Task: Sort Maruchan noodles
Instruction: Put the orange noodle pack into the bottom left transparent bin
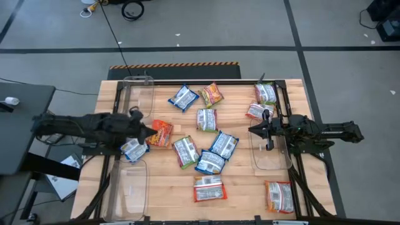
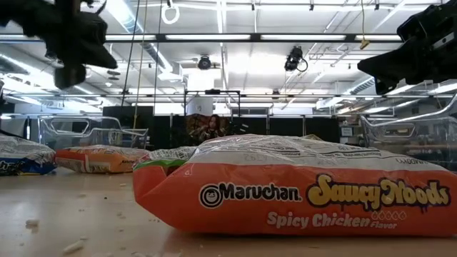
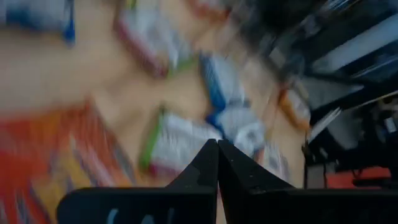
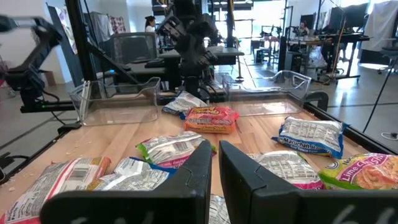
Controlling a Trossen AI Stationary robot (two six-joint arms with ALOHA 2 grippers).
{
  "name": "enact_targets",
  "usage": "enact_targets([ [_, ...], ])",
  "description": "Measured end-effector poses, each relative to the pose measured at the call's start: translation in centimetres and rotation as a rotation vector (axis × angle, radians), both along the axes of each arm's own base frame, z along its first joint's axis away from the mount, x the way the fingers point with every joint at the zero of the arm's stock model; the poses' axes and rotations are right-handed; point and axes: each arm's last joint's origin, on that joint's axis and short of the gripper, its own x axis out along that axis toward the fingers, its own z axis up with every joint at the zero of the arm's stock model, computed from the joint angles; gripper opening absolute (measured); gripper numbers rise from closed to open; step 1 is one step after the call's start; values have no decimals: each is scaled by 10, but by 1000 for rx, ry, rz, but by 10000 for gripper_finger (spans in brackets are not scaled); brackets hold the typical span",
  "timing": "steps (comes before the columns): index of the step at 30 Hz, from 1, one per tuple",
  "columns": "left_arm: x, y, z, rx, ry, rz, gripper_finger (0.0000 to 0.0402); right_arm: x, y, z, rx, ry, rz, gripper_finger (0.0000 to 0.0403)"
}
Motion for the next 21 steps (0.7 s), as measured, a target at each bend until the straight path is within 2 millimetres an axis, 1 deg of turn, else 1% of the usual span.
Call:
enact_targets([
  [3,17,-10,18,-154,163,11,6,0,0,0,0,0,0,36],
  [6,33,-20,24,-234,290,48,6,0,0,0,0,0,0,36],
  [8,44,-24,18,-253,344,118,10,0,0,0,0,0,0,36],
  [10,50,-25,6,-268,426,204,21,0,0,0,0,0,0,36],
  [13,49,-24,-13,-265,632,300,48,0,0,0,0,0,0,36],
  [15,46,-20,-21,-253,740,358,72,0,0,0,0,-1,0,36],
  [17,44,-14,-23,-255,773,417,100,0,0,0,0,0,0,36],
  [21,46,1,-25,-270,760,469,159,0,0,0,0,0,0,36],
])
